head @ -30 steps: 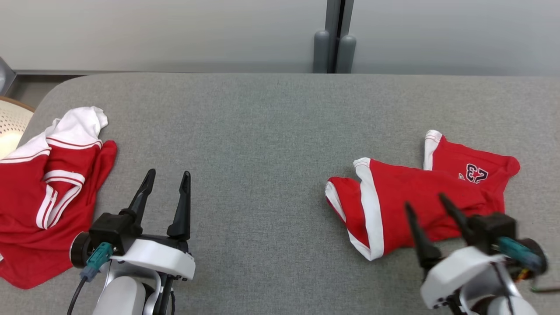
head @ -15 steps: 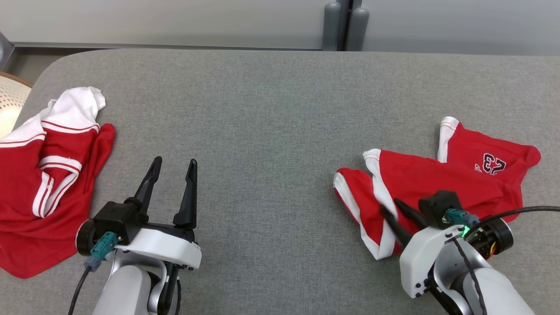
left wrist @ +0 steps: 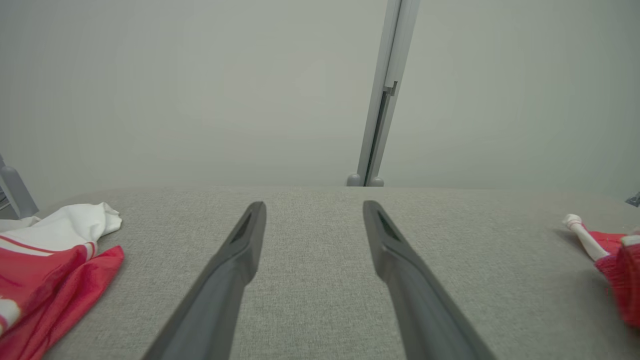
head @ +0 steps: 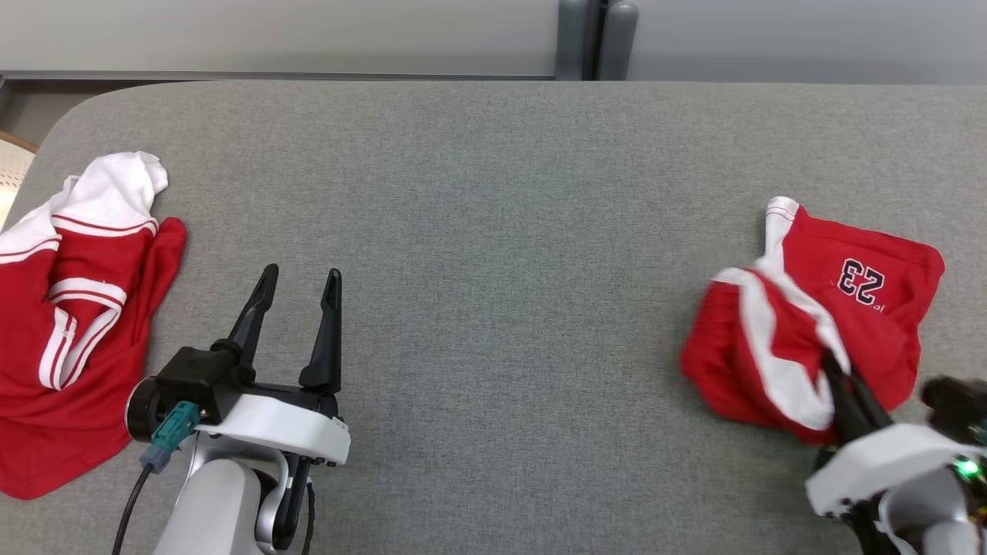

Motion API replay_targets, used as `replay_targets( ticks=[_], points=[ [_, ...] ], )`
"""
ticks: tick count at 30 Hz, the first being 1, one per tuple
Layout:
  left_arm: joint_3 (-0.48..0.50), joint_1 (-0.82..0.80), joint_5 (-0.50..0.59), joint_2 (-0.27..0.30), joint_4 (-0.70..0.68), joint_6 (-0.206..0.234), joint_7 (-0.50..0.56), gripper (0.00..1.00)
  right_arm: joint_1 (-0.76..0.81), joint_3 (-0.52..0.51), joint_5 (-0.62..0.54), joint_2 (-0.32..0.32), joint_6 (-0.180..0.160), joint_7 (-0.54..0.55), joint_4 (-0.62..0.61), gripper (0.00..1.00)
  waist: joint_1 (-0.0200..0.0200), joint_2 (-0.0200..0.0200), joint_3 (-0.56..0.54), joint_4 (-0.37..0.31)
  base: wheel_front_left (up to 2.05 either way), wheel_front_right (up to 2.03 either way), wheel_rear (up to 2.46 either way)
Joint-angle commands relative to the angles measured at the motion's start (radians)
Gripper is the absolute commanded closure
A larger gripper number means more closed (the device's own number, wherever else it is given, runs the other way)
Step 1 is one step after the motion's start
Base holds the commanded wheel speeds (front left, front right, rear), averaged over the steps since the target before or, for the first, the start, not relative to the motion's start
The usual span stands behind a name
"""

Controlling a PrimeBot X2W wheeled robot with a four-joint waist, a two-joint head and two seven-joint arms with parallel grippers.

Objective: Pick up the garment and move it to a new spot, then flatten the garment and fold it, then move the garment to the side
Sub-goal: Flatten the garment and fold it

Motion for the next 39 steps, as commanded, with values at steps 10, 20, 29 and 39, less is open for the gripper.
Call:
replay_targets(
  ticks=[10, 20, 29, 39],
  points=[
    [0.018, 0.001, 0.008, 0.003, -0.005, -0.004, 0.0, 0.0, 0.055, -0.034, 0.336, 0.002, -0.001, -0.227, 0.143, 0.0, 0.0, 0.0, 0.005, -0.028, 0.0, 0.0, 0.0],
    [0.024, 0.007, 0.016, -0.001, -0.016, -0.001, 0.0, 0.0, 0.035, -0.02, 0.103, 0.002, -0.001, -0.311, 0.009, 0.0, 0.0, 0.0, -0.002, -0.035, 0.0, 0.0, 0.0],
    [0.019, 0.046, 0.027, -0.005, -0.041, -0.001, 0.0, 0.0, 0.07, 0.025, -0.101, -0.012, -0.001, -0.216, -0.181, 0.0, 0.0, 0.0, -0.033, -0.03, 0.0, 0.0, 0.0],
    [0.004, 0.077, 0.025, -0.008, -0.042, 0.004, 0.0, 0.0, 0.105, 0.026, -0.083, -0.006, -0.001, -0.177, -0.228, 0.0, 0.0, 0.0, -0.048, -0.03, 0.0, 0.0, 0.0]
  ],
)
